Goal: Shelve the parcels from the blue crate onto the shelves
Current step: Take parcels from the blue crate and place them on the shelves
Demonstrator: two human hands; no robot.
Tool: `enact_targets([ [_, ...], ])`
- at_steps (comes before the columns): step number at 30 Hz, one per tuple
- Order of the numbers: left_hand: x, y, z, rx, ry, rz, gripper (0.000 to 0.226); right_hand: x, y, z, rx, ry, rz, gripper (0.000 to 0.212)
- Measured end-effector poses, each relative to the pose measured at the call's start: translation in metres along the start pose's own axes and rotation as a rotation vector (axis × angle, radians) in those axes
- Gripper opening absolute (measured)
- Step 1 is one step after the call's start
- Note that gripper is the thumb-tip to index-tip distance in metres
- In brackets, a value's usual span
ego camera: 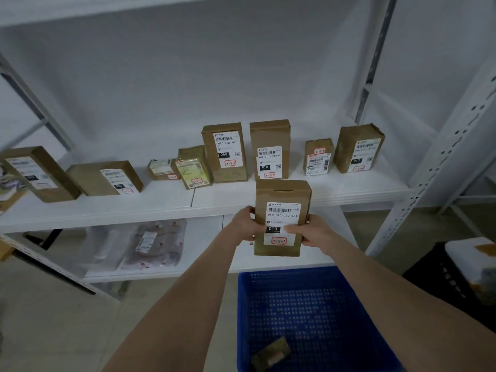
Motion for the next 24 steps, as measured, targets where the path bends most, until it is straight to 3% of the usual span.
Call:
enact_targets([
  [4,-0.024,0.008,0.005,-0.047,-0.005,0.068,0.056,0.016,0.012,-0.013,-0.075,0.050,-0.136,0.046],
  [10,-0.058,0.024,-0.003,-0.251,0.001,0.166,0.057,0.045,0.046,-0.026,-0.149,0.000,-0.239,0.070],
  [15,-0.074,0.038,-0.024,-0.348,-0.097,0.211,0.063,0.075,0.067,-0.015,-0.195,-0.160,-0.319,0.062],
  [24,-0.082,0.060,-0.092,-0.507,-0.142,0.267,0.085,0.114,0.112,0.037,-0.129,-0.342,-0.358,0.053],
])
Point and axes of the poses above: each hand's wrist, its own y-axis towards the middle knuckle, its own z-axis out of the palm, x = y × z, the point moved 3 cm from there along y, towards the middle knuckle, and after that the axes turned 7 degrees about -z, right-handed, at the moved point
